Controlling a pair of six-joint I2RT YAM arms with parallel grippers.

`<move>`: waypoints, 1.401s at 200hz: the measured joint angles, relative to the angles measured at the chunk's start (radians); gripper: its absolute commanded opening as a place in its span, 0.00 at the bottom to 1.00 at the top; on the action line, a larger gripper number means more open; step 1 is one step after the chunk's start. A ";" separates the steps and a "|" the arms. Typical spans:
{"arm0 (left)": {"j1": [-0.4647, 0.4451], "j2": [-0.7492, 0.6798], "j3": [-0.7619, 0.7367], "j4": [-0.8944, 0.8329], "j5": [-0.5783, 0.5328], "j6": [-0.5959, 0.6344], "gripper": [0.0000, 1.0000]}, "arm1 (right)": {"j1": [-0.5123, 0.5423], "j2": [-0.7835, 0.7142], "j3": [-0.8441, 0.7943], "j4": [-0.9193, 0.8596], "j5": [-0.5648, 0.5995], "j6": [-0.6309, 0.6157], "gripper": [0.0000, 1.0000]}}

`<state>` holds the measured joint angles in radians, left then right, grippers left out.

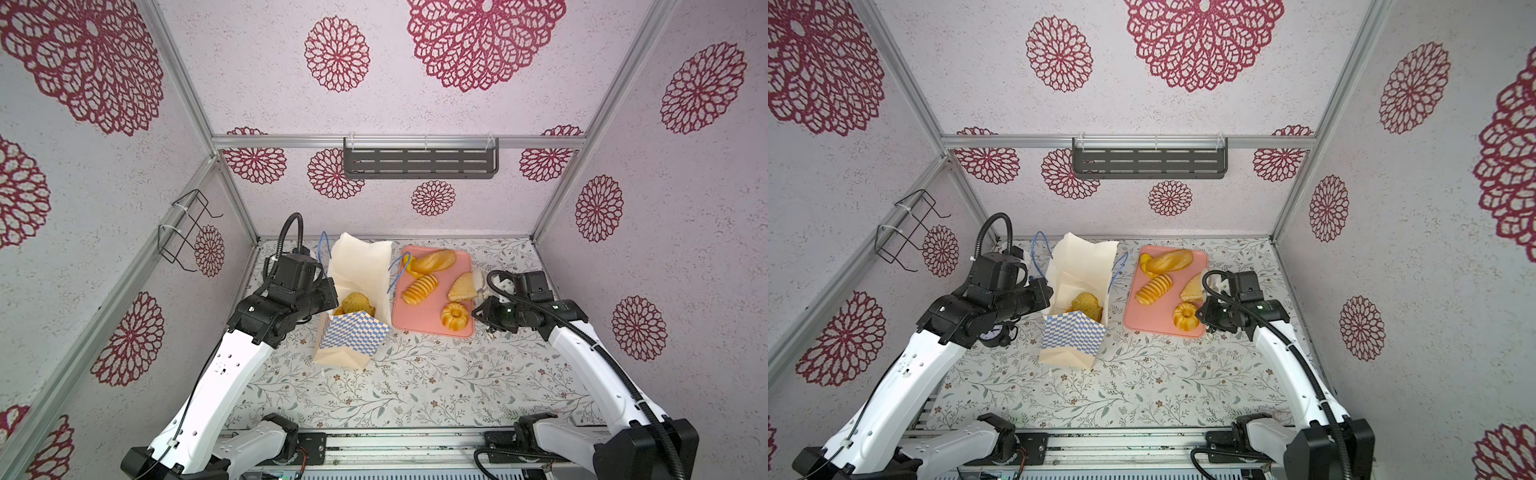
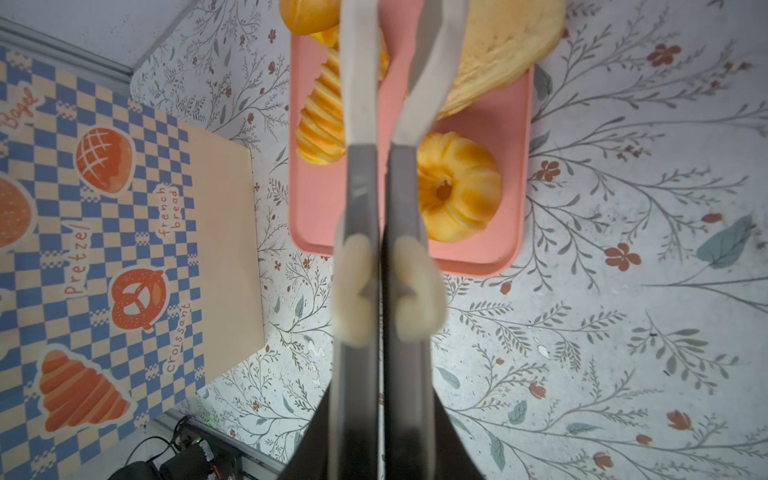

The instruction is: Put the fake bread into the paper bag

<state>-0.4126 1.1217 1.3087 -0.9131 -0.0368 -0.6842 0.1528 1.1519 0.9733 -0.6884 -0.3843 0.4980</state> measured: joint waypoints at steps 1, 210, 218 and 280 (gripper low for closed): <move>0.000 0.000 0.000 0.000 0.000 0.000 0.00 | -0.005 0.001 -0.004 0.003 -0.005 0.001 0.22; 0.000 -0.016 -0.032 0.048 0.027 0.011 0.00 | -0.268 0.152 -0.116 0.102 -0.328 -0.013 0.41; 0.000 -0.016 -0.032 0.048 0.028 0.012 0.00 | -0.268 0.156 -0.119 0.100 -0.328 -0.016 0.41; 0.000 -0.018 -0.043 0.056 0.028 0.018 0.00 | -0.268 0.227 -0.127 0.121 -0.329 -0.018 0.41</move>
<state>-0.4126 1.1038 1.2655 -0.8570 -0.0090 -0.6659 -0.1150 1.3788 0.8463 -0.5671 -0.7132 0.4797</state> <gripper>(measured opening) 0.041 0.414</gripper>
